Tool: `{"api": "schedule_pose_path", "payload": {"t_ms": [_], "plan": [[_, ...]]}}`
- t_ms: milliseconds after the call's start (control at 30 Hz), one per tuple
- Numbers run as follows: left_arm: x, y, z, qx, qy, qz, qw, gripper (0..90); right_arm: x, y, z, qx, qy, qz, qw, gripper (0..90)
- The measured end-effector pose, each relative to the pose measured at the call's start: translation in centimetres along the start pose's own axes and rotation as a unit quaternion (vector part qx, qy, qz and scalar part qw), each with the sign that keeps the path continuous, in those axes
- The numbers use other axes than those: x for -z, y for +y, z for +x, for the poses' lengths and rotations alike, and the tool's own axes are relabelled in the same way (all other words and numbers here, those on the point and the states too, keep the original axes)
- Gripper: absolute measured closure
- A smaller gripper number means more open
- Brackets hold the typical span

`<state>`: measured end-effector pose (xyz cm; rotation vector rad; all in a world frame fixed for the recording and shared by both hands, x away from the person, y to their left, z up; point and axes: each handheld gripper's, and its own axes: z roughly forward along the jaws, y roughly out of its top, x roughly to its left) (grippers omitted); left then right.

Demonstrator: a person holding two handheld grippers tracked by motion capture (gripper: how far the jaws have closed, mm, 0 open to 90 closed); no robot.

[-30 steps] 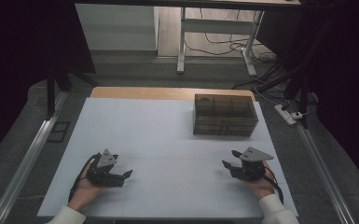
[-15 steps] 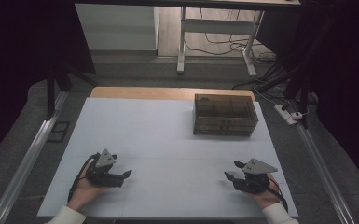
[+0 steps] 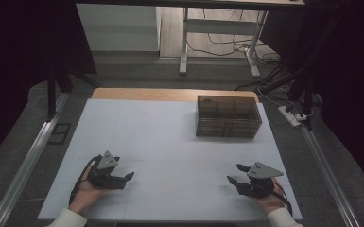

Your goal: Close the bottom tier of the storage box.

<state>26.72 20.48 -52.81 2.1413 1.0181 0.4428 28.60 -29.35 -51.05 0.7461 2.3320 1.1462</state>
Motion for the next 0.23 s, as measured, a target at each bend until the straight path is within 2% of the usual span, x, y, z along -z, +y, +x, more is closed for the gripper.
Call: {"api": "schedule_pose_path", "payload": {"t_ms": [233], "plan": [[0.00,-0.01,-0.01,-0.003,-0.001,0.003,1.0000,17.3,0.09,0.06,-0.04,0.000,0.000,-0.004,1.0000,39.8]]}}
